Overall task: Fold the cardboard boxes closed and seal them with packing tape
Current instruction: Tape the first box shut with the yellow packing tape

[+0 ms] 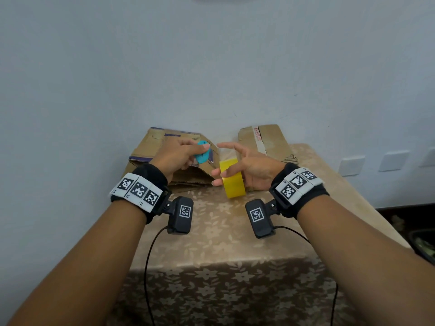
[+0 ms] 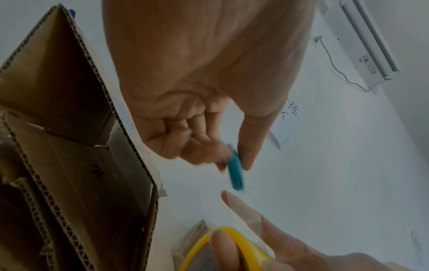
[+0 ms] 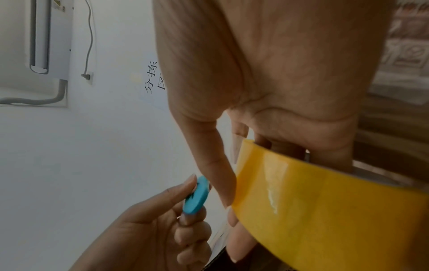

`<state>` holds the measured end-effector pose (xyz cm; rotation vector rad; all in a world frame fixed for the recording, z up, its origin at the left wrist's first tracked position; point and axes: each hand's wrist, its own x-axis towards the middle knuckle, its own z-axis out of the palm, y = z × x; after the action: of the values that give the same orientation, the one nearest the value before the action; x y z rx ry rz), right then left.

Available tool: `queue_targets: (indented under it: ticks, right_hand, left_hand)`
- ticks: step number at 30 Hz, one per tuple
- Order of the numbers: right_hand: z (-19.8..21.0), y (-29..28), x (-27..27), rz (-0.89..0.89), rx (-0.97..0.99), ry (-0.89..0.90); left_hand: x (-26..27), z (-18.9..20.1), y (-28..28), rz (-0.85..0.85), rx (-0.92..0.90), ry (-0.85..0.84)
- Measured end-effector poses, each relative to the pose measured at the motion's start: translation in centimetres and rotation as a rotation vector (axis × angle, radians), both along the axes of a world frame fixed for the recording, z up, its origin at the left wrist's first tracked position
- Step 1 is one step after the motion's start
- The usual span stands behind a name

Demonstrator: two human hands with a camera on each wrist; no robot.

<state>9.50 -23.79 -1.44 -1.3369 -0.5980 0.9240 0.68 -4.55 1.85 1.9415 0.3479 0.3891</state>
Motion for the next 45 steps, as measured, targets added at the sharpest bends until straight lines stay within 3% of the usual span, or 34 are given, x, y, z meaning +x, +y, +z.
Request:
queue_targets:
  ticks: [4, 7, 12, 20, 28, 34, 37, 39, 43, 45]
  right_hand:
    - [-0.1, 0.2, 0.1, -0.009, 0.001, 0.003]
    - [-0.1, 0.2, 0.1, -0.013, 0.003, 0.002]
    - [0.1, 0.1, -0.2, -0.014, -0.004, 0.007]
    - [0.2, 0.3, -0.5, -0.004, -0.013, -0.053]
    - [0.4, 0.3, -0.8, 0.022, 0.006, -0.082]
    - [0.4, 0.3, -0.9, 0.064, 0.014, -0.087]
    - [0.6, 0.2, -0.9, 0.059, 0.026, -0.088]
    - [0.6, 0.1, -0.8, 0.057, 0.027, -0.093]
    - [0.4, 0.2, -0.7, 0.055, 0.022, -0.081]
    - [0.3, 0.1, -0.5, 0.062, 0.020, -0.073]
  left_hand:
    - [0.0, 0.3, -0.4, -0.081, -0.119, 0.077]
    - [-0.2, 0.2, -0.6, -0.144, -0.107, 0.132]
    - [0.1, -0.3, -0.7, -0.121, -0.052, 0.148]
    - [0.2, -0.9, -1.7, -0.123, -0.253, 0.287]
    - [0.1, -0.9, -1.8, -0.133, -0.376, 0.319]
    - [0.2, -1.5, -1.8, 0.044, -0.254, 0.304]
    - [0.2, -1.5, -1.5, 0.057, -0.007, 0.374]
    - [-0.1, -1.2, -1.6, 0.000, 0.163, 0.419]
    - [-0.9, -0.6, -2.2, -0.204, 0.258, 0.543]
    - [-0.9, -0.5, -2.1, -0.209, 0.311, 0.555]
